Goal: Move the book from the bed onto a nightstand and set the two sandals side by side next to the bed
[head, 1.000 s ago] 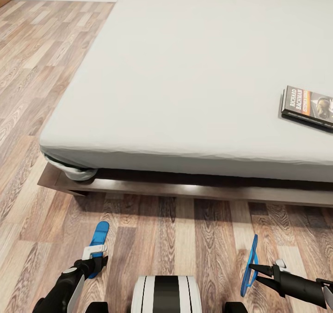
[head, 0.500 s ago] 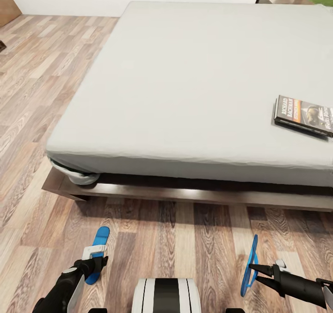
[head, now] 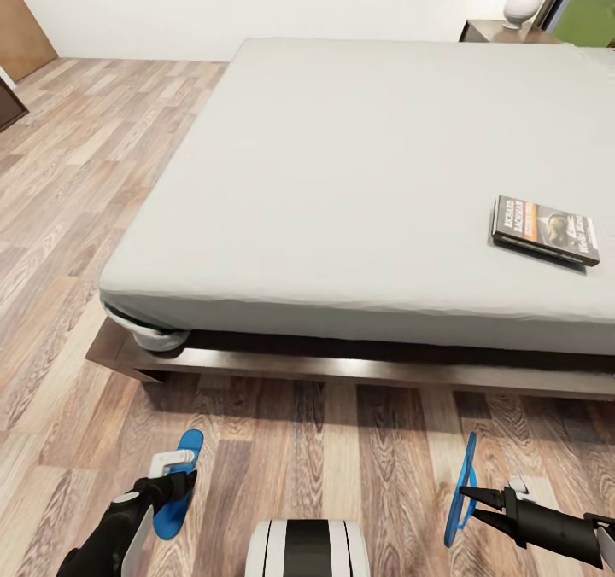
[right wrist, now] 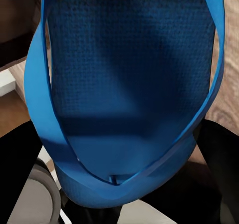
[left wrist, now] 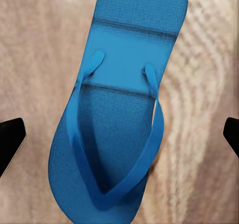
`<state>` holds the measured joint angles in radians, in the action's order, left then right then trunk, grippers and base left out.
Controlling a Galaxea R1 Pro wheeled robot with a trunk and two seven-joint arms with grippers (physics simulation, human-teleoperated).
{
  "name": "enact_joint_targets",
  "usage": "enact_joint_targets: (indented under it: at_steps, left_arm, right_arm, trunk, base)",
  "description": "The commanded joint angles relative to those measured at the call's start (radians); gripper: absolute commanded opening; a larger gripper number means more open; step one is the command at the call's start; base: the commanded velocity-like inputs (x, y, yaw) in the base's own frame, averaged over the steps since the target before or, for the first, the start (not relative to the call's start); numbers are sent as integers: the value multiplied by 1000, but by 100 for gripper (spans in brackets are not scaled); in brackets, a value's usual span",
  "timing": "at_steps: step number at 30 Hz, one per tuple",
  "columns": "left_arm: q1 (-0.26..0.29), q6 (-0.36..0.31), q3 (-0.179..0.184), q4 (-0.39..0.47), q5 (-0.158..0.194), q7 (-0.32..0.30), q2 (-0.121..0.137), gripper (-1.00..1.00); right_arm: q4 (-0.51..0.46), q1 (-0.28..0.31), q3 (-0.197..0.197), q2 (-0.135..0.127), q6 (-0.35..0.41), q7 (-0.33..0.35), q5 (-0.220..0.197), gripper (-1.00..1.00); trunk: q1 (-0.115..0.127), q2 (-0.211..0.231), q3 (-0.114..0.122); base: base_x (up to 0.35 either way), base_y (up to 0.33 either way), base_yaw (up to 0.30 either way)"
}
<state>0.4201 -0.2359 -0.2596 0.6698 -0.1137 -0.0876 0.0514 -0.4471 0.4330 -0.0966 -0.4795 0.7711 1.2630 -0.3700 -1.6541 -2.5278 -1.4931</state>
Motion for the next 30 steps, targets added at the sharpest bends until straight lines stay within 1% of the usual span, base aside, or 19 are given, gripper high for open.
enact_joint_targets:
  at_steps: [1,9,13,15,17,18,19,20,21,22,24,25,26,27,28,29,30]
  left_arm:
    - [0,-5,-6,2,-11,-9,0,100]
    - [0,-5,-6,5,-8,-14,11,100]
    - [0,-6,-7,58,-5,-20,13,100]
    - [0,-6,-8,75,-5,-50,14,100]
    - [0,-6,-9,78,-4,-77,23,100]
    - [0,-6,-11,80,-4,-105,36,100]
    - [0,-7,-24,84,-4,-135,48,100]
    - [0,-7,-29,88,-4,-140,49,100]
    - [0,-8,-41,101,-4,-147,52,100]
    - [0,-14,-71,136,-4,-155,54,100]
    - [0,-45,-101,160,-4,-179,56,100]
    - [0,-66,-112,167,-4,-210,62,100]
    - [0,-86,-120,171,-4,-264,73,100]
    - [0,-93,-122,172,-4,-292,79,100]
    - [0,-110,-128,175,-4,-394,106,100]
    - [0,-118,-131,175,-3,-510,143,100]
    - [0,-122,-139,173,-3,-586,167,100]
  right_arm:
    - [0,0,0,0,7,1,-3,-100]
    - [1,1,0,-1,7,1,-3,-100]
    - [1,0,0,1,6,0,-2,-100]
    - [1,0,0,0,5,0,-1,-100]
    - [1,0,0,0,5,0,-1,-100]
    - [1,0,0,0,5,-1,-1,-100]
    - [1,0,0,0,5,-1,-1,-100]
    - [1,0,0,0,5,-1,-1,-100]
    - [1,0,0,0,5,-1,-1,-100]
    - [1,1,0,0,5,-1,-1,-100]
    - [1,0,0,-1,5,-1,-1,-100]
    - [1,0,0,-1,5,-1,-1,-100]
    - [1,0,0,-1,5,-1,-1,-100]
    - [1,0,0,0,5,-1,-1,-100]
    - [1,0,0,0,5,-1,-1,-100]
    - [1,0,0,0,5,-1,0,-100]
    - [1,0,0,0,5,-1,0,-100]
  trunk:
    - [0,0,0]
    - [0,0,0]
    - [0,0,0]
    - [0,0,0]
    - [0,0,0]
    - [0,0,0]
    - [0,0,0]
    - [0,0,0]
    - [0,0,0]
    - [0,0,0]
    - [0,0,0]
    - [0,0,0]
    - [0,0,0]
    - [0,0,0]
    - [0,0,0]
    - [0,0,0]
    - [0,0,0]
  base:
    - [0,0,0]
    - [0,0,0]
    - [0,0,0]
    - [0,0,0]
    - [0,0,0]
    - [0,0,0]
    - [0,0,0]
    - [0,0,0]
    - [0,0,0]
    - [0,0,0]
    - [0,0,0]
    - [0,0,0]
    - [0,0,0]
    - [0,0,0]
    - [0,0,0]
    - [0,0,0]
    - [0,0,0]
